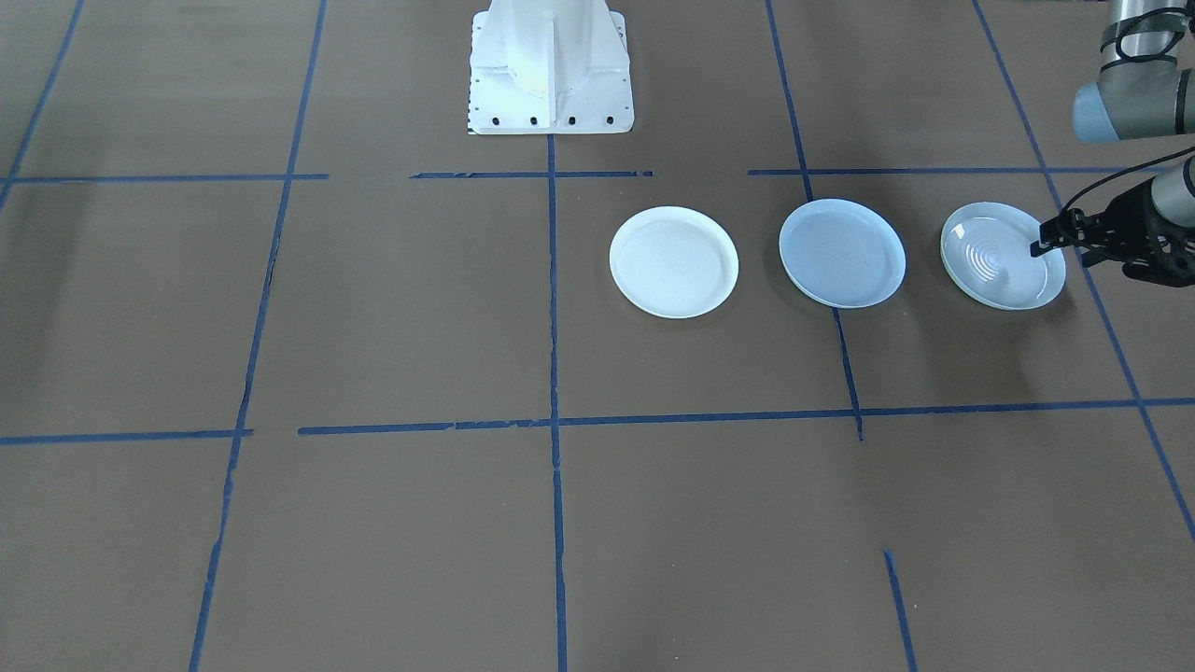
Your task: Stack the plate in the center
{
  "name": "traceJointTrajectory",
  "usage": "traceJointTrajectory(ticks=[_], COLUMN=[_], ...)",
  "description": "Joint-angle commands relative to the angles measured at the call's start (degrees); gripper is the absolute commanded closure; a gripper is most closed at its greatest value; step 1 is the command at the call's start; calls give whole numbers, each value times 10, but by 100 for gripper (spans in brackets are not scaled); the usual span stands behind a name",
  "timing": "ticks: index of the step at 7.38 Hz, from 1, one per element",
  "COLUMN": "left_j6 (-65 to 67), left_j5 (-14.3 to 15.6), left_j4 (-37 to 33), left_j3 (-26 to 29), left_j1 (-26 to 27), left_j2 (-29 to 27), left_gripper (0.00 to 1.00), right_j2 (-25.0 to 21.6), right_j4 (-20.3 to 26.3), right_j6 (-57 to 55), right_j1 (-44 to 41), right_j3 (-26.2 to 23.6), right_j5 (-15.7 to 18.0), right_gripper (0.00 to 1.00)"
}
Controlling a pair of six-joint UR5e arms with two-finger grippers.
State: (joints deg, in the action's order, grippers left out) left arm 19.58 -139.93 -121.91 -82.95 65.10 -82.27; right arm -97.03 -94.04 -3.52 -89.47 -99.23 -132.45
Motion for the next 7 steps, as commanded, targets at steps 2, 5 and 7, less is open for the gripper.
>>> traceJointTrajectory(ticks=[2,5,7], left_j6=[5,9,22], left_j5=[-1,-3,-8], left_j4=[-3,-2,-2], left_j3=[12,10,4], left_j1=[-11,-10,-6], left_j2=[0,4,6], left_gripper=[41,100,100], right_j2=[0,0,0], right_j4=[0,0,0], right_j6=[0,0,0], right_j1=[0,0,0], right_j3=[0,0,0], right_j5=[0,0,0], right_gripper=[0,0,0])
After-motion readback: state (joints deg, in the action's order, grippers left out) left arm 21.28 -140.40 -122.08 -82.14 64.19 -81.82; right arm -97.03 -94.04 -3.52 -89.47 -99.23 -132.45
